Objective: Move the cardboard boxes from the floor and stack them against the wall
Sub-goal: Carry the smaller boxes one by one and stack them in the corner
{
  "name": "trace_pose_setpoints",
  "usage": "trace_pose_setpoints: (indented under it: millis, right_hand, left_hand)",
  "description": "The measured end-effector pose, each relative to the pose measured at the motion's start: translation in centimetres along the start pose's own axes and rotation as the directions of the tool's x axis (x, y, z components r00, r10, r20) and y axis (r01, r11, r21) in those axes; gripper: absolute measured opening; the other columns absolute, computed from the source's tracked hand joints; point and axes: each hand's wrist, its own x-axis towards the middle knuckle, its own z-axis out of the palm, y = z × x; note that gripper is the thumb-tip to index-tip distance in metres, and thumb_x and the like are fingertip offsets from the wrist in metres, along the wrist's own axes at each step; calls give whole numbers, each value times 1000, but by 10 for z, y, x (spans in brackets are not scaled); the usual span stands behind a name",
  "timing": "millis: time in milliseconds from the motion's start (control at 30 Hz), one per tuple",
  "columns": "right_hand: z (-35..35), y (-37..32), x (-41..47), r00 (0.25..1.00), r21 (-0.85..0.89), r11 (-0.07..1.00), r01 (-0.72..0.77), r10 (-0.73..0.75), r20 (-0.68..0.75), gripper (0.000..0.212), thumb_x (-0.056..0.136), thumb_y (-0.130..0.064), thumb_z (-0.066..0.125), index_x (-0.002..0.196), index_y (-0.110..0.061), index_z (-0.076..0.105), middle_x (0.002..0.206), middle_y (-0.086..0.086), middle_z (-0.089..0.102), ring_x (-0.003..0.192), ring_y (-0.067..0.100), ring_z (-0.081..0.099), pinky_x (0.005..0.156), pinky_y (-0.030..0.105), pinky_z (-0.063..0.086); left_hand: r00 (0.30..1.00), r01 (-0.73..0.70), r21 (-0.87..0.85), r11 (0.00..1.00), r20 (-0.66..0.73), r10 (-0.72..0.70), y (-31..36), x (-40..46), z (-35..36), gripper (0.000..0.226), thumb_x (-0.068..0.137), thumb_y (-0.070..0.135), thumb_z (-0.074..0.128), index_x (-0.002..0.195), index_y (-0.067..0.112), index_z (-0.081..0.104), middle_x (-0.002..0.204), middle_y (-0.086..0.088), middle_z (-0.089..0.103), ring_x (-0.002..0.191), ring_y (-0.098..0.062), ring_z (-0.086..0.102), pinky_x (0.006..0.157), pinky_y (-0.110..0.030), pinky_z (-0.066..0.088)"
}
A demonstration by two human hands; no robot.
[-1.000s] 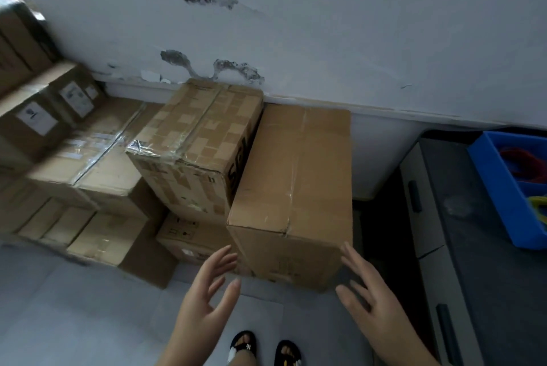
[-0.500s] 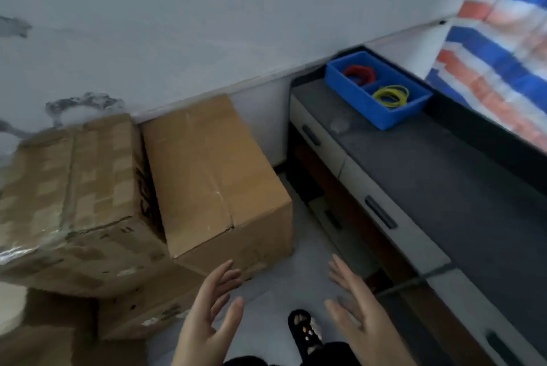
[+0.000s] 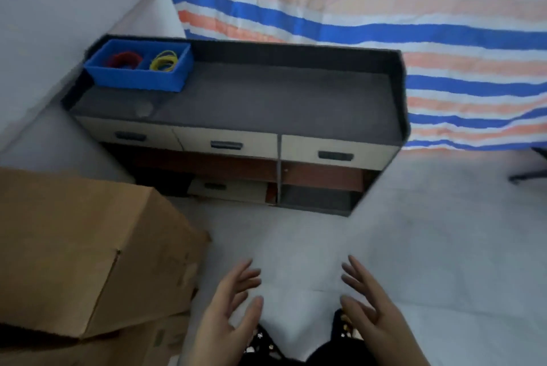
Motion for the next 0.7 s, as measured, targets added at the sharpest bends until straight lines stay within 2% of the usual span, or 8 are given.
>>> trace_pose_setpoints:
  millis: [133,233,300,367,433,533,600,700]
  right_hand:
    - [-48,18,-48,976,65,998,-6,20,-215,67,67,-68,64,128,-56,42,125,-38,50,117,-10,51,94,19,48]
    - [-90,35,-93,930,97,995,-21,55,-363,58,82,-32,65,123,-64,40,123,-39,51,116,-11,51,95,17,46]
    - [-123,50,-129,881,115,993,-40,89,-465,58,84,-31,63,122,-65,38,123,-40,50,116,-12,50,94,15,46]
    - [-159,70,-171,812,158,985,-69,147,-565,57,81,-35,63,125,-64,40,124,-39,50,117,-11,50,96,21,47]
    - [-194,88,-211,720,192,979,-64,179,-670,57,79,-39,64,123,-65,38,124,-38,50,116,-10,51,95,19,47]
    - [-237,116,-264,570,233,969,-78,235,-787,64,86,-18,64,119,-67,39,122,-37,53,116,-8,53,92,17,47]
    - [-261,127,-295,474,268,961,-73,270,-838,65,86,-16,64,117,-67,39,120,-38,53,114,-10,53,91,15,47]
    - [-292,137,-326,346,317,947,-59,317,-883,60,84,-26,64,113,-72,39,120,-40,52,111,-13,54,87,10,46]
  left_hand:
    - [974,-48,61,997,226,33,8,-6,56,60,58,54,57,117,41,54,112,27,60,104,2,60,100,-34,45]
    - [927,-118,126,985,368,64,13,-20,111,56,60,54,55,115,46,56,112,26,60,104,1,61,98,-31,45]
    - [880,-173,141,975,467,89,13,-34,156,50,61,54,56,111,51,56,110,25,62,103,0,62,95,-31,46]
    - [824,-224,149,963,557,106,11,-55,209,44,62,53,57,104,63,53,108,25,63,101,-1,63,91,-27,48]
    - [755,-260,132,956,645,116,11,-78,263,41,67,45,61,99,69,51,106,27,63,98,1,63,87,-20,51]
    - [617,-322,100,941,776,128,5,-107,338,50,72,27,58,99,69,52,105,27,64,97,0,64,85,-14,50]
    - [538,-353,82,932,833,130,5,-127,385,46,70,34,61,99,68,53,105,25,65,98,-1,65,85,-15,50]
    - [426,-373,49,926,896,125,7,-150,443,41,63,50,57,100,67,53,105,26,65,98,0,64,85,-12,49]
